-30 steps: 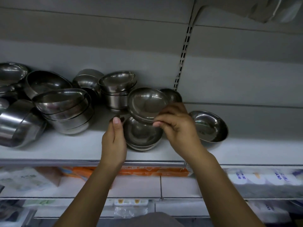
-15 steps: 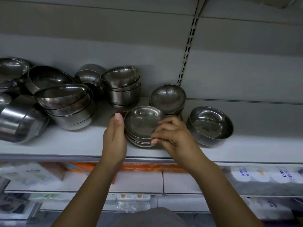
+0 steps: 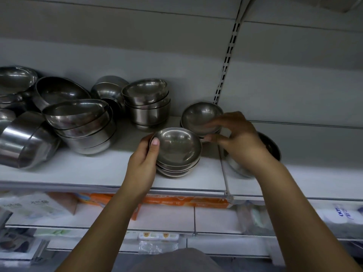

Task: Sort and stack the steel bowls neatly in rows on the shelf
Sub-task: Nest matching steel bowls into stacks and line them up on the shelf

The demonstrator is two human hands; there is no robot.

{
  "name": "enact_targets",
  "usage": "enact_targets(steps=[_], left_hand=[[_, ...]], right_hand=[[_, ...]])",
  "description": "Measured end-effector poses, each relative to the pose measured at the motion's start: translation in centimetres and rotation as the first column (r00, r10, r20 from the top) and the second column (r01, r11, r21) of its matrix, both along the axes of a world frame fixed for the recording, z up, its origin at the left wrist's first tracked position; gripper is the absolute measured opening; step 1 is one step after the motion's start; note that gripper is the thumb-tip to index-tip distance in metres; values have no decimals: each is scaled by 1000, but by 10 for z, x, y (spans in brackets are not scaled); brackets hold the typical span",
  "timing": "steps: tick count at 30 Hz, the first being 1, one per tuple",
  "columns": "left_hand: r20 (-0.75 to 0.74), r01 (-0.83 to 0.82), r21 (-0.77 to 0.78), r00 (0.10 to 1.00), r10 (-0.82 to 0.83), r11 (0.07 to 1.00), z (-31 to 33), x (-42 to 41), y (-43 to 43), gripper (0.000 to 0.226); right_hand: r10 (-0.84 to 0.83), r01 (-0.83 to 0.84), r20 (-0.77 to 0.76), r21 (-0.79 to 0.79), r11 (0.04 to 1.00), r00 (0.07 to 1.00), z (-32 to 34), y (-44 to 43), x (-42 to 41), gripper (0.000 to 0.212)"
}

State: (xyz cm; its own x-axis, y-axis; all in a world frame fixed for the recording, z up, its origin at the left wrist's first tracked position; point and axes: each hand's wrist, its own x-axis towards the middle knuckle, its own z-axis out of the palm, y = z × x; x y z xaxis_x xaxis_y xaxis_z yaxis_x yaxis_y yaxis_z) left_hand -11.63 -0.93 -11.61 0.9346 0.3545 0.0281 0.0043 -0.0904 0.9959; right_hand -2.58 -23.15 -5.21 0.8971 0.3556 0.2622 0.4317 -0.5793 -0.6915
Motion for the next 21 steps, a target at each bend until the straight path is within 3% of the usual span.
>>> enact_targets(steps=[4, 7, 10, 14, 21], left_hand=[[1, -8, 5, 1000, 8, 1000, 0, 1, 0, 28], [-2, -10, 14, 1000, 10, 1000, -1, 2, 1, 29], [-4, -18, 8, 1000, 18, 1000, -2, 1, 1, 27], [-13, -36, 13, 999, 37, 999, -1, 2, 0, 24], [-26, -42, 6, 999, 42, 999, 1, 2, -1, 23]], right_hand=[[12, -3, 35, -252, 968, 999, -4, -8, 25, 38], [16, -14, 6, -299, 954, 1000, -5, -8, 36, 43], [30, -41, -39, -318, 947, 999, -5, -8, 43, 33], [23, -31, -34, -253, 967, 999, -9, -6, 44, 10], [-18, 18, -7, -30, 999, 1000, -11, -9, 44, 5]])
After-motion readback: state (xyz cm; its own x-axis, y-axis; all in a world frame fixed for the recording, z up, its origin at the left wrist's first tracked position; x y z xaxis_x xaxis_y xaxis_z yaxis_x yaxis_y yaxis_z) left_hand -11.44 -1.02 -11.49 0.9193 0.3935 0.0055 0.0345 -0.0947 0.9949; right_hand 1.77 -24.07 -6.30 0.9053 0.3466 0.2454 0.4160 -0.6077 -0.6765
